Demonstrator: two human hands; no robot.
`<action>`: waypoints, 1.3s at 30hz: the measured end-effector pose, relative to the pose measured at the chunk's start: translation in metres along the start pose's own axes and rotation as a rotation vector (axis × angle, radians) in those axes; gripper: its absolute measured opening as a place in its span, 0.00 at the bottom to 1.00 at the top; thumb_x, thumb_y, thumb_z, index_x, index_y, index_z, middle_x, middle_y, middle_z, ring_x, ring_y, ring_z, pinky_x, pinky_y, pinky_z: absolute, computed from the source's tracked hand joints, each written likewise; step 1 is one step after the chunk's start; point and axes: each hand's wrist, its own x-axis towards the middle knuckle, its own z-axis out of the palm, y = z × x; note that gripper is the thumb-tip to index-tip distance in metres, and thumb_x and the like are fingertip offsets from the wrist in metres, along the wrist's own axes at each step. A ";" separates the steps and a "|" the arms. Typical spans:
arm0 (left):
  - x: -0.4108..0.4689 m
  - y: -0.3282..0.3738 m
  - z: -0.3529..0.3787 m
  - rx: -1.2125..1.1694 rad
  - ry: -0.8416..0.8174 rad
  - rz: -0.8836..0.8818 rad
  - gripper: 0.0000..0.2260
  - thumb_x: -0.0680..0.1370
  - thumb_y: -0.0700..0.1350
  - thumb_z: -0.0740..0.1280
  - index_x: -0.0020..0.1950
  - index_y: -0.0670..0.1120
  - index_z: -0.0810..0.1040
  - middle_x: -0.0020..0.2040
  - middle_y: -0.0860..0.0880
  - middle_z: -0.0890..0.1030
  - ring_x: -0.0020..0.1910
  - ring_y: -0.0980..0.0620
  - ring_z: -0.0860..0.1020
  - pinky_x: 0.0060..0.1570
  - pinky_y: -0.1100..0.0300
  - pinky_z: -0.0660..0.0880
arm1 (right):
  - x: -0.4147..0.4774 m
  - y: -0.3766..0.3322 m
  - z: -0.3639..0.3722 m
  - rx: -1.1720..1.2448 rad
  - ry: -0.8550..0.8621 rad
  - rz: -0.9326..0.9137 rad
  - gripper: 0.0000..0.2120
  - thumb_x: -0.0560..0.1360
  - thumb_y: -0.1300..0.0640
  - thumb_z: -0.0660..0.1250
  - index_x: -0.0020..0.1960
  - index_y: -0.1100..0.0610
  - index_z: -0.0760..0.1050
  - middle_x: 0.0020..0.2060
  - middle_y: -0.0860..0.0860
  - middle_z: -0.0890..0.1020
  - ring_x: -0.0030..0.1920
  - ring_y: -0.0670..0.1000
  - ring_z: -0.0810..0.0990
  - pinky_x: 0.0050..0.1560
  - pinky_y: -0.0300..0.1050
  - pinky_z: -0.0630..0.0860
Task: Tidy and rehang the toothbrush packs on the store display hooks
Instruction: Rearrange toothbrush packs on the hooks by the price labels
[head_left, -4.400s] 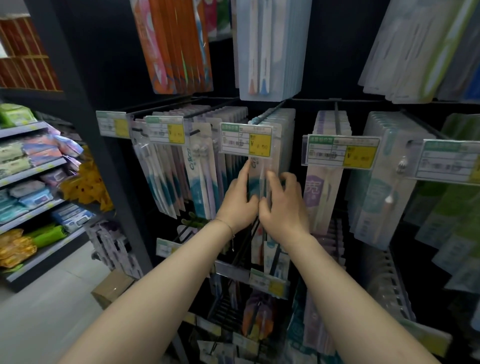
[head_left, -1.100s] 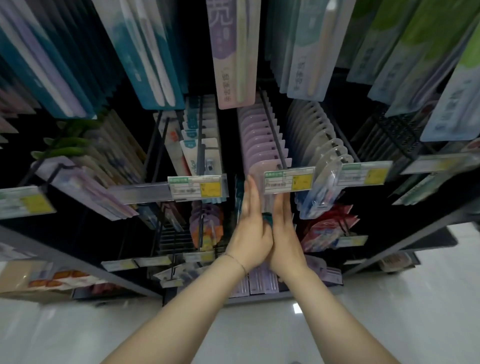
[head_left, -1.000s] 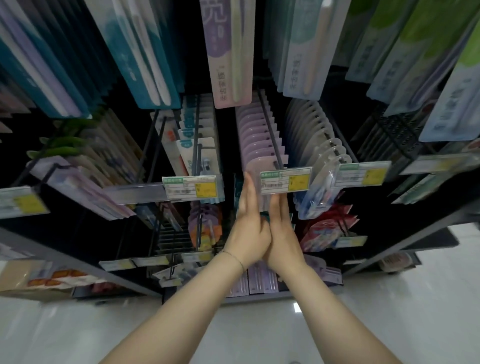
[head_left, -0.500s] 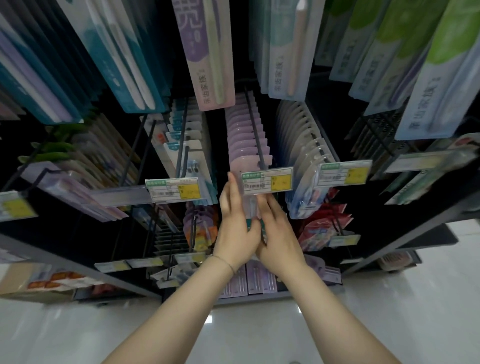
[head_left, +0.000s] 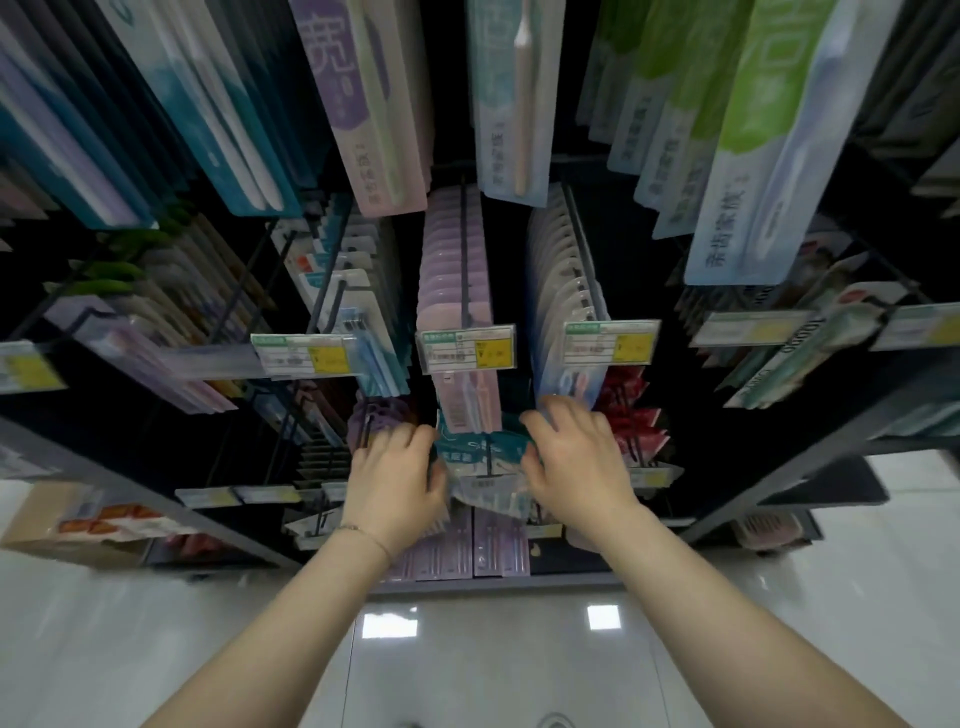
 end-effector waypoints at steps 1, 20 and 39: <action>-0.001 0.001 -0.002 0.027 0.001 0.014 0.12 0.77 0.49 0.62 0.58 0.47 0.74 0.53 0.47 0.77 0.55 0.42 0.74 0.47 0.51 0.68 | -0.002 0.004 -0.004 -0.027 -0.016 -0.003 0.17 0.62 0.59 0.75 0.50 0.59 0.80 0.51 0.58 0.81 0.50 0.60 0.80 0.44 0.50 0.76; 0.000 0.082 -0.016 0.016 -0.035 0.222 0.15 0.79 0.51 0.59 0.64 0.49 0.71 0.57 0.49 0.78 0.58 0.45 0.74 0.53 0.51 0.70 | -0.048 0.050 -0.058 -0.140 -0.065 0.190 0.13 0.67 0.56 0.67 0.50 0.58 0.78 0.44 0.54 0.80 0.44 0.59 0.77 0.41 0.49 0.71; 0.029 0.240 0.021 -0.106 -0.093 0.199 0.17 0.79 0.49 0.60 0.67 0.48 0.70 0.55 0.48 0.76 0.55 0.46 0.75 0.50 0.52 0.73 | -0.061 0.209 -0.086 0.034 -0.025 0.311 0.26 0.73 0.56 0.64 0.69 0.63 0.67 0.56 0.59 0.77 0.56 0.61 0.75 0.50 0.53 0.73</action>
